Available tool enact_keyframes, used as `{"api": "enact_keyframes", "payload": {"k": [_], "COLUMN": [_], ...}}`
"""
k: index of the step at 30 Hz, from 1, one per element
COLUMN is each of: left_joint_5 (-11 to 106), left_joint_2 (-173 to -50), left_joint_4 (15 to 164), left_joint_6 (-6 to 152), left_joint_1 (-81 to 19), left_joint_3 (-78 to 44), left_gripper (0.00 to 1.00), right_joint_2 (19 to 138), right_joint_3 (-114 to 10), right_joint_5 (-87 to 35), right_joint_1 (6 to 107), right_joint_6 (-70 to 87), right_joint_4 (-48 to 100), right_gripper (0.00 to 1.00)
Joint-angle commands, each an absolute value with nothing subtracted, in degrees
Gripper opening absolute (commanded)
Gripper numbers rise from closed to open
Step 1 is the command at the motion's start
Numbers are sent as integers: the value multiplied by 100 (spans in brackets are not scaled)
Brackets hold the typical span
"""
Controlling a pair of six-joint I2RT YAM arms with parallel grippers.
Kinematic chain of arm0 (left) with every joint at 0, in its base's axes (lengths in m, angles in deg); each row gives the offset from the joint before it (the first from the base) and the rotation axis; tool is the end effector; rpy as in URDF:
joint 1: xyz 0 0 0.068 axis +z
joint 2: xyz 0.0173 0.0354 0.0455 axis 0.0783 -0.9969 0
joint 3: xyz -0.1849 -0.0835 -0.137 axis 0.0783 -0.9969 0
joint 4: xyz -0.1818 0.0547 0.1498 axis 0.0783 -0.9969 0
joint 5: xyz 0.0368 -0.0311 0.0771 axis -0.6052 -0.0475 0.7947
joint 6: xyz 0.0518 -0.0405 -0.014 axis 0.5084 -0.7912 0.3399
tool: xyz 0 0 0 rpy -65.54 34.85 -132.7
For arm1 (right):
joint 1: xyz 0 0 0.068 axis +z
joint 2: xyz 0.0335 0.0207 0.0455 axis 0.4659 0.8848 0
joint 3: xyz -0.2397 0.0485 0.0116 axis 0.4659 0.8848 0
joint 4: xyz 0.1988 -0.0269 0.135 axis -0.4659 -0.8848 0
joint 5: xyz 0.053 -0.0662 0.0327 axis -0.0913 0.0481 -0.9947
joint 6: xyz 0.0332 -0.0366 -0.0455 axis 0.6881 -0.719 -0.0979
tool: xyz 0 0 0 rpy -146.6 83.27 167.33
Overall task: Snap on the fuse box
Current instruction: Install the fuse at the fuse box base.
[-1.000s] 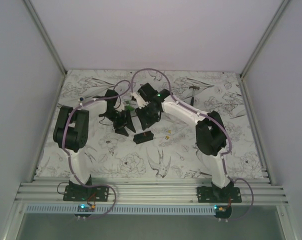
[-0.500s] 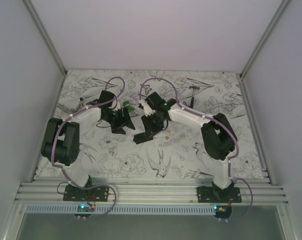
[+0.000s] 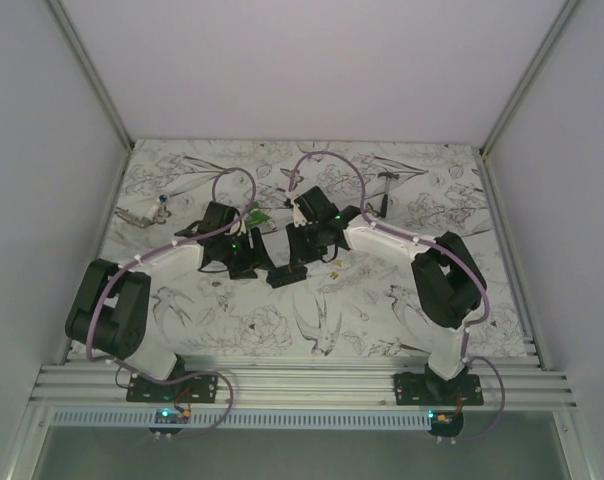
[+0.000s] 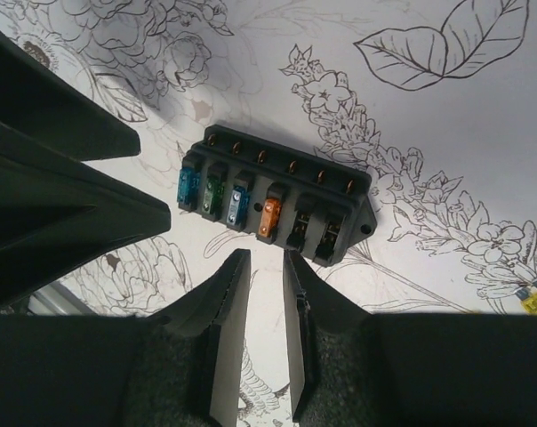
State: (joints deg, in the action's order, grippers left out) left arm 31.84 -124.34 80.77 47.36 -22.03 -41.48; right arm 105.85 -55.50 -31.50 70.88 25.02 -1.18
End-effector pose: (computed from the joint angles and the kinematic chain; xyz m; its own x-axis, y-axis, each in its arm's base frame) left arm 0.2848 -0.1129 0.1555 -0.8864 -0.3033 -0.3497 -0.0038 0.7601 -0.6498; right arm 0.2744 0.2737 0.1708 -0.8627 -0.2825 -0.4194 -0.4516 0.8037 0.3875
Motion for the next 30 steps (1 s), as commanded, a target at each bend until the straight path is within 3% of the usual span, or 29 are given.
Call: {"api": "enact_keyframes", "payload": {"k": [1,16,30], "left_joint_5": [3356,3301,3205], "left_joint_2": [-12548,-12944,-13300], "left_joint_4": [8222,8101,8027], "left_joint_6": [4705,4783,4891], "left_joint_1": [-2308,-2427,-2478], "left_joint_3": [-4142,-3776,-3534], "left_gripper": [63,58,47], "right_joint_2": [10672,10983,10930], "right_joint_3": [-5647,-5836,-5867], "right_joint_5": [-2874,-3318,-3338], "right_joint_1": [7137,7128,7129], "right_joint_6": [2395,2559,2744], "right_joint_4": [0,-13,64], "right_gripper": [28,22,20]}}
